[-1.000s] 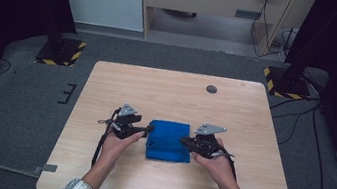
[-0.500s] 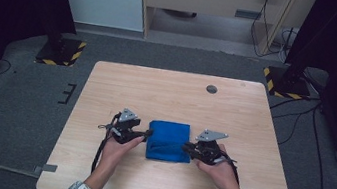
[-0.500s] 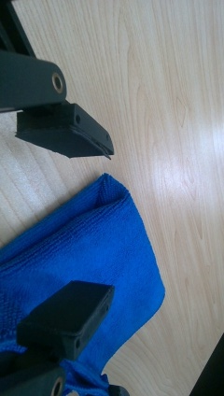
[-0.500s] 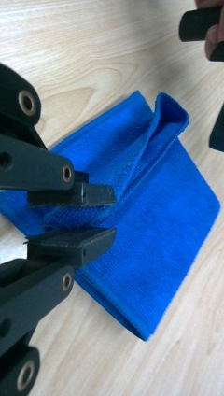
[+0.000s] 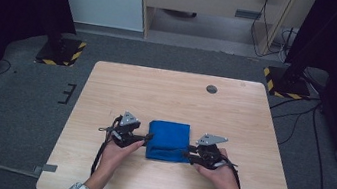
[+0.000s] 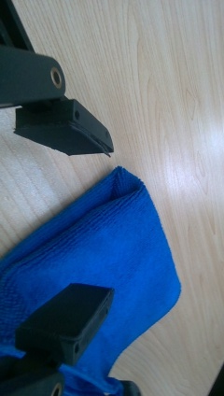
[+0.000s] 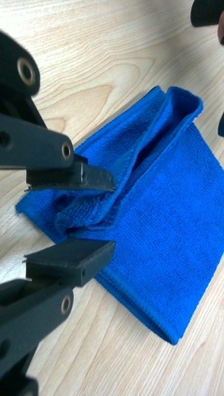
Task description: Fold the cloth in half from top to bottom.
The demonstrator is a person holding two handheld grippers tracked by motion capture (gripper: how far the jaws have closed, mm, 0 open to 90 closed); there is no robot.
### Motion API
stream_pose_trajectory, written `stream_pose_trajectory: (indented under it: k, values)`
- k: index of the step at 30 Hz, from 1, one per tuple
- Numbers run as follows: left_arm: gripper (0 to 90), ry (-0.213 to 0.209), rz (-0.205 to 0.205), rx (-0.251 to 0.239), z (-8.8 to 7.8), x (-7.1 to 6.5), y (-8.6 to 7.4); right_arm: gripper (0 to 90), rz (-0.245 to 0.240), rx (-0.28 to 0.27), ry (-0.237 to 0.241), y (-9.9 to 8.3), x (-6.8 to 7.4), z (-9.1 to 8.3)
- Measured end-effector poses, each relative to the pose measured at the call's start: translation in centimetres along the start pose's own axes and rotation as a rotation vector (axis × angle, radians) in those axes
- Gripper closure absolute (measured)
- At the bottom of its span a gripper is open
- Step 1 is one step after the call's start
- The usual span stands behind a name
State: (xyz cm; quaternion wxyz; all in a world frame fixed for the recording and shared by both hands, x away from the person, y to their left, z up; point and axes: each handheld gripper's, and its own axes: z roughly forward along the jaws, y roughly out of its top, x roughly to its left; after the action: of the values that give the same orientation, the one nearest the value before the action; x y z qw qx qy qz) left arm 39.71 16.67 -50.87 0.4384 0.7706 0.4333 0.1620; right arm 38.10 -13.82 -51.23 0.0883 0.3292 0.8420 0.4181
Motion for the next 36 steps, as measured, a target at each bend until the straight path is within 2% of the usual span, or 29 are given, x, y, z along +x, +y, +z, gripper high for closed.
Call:
stream_pose_trajectory:
  k: [6,14,18,27,30,33,36]
  values:
    - [22.6,-0.007,-0.005,0.008,0.0,-0.1,-0.3,57.3,0.002,0.002,0.007,-0.2,0.2,-0.3]
    - [21.3,0.007,0.021,0.021,0.2,-0.4,-0.5,48.8,-0.002,-0.011,0.006,0.4,0.9,-0.8]
    - [21.0,0.008,0.019,0.021,0.2,-0.5,-0.6,46.7,0.017,-0.039,0.004,0.9,1.0,-0.9]
    - [20.7,0.002,0.025,0.022,0.3,-0.9,-0.8,44.9,0.094,-0.088,-0.036,2.4,0.1,-0.4]
    - [20.8,0.002,0.035,0.032,0.3,-1.0,-1.1,44.7,0.112,-0.080,-0.055,2.5,-0.3,0.0]
    - [20.7,0.007,0.049,0.052,0.4,-1.2,-1.4,44.1,0.105,-0.047,-0.075,2.4,-0.5,0.6]
    - [20.5,0.010,0.059,0.048,0.2,-1.3,-1.5,43.9,0.106,-0.027,-0.076,1.9,-0.2,1.0]
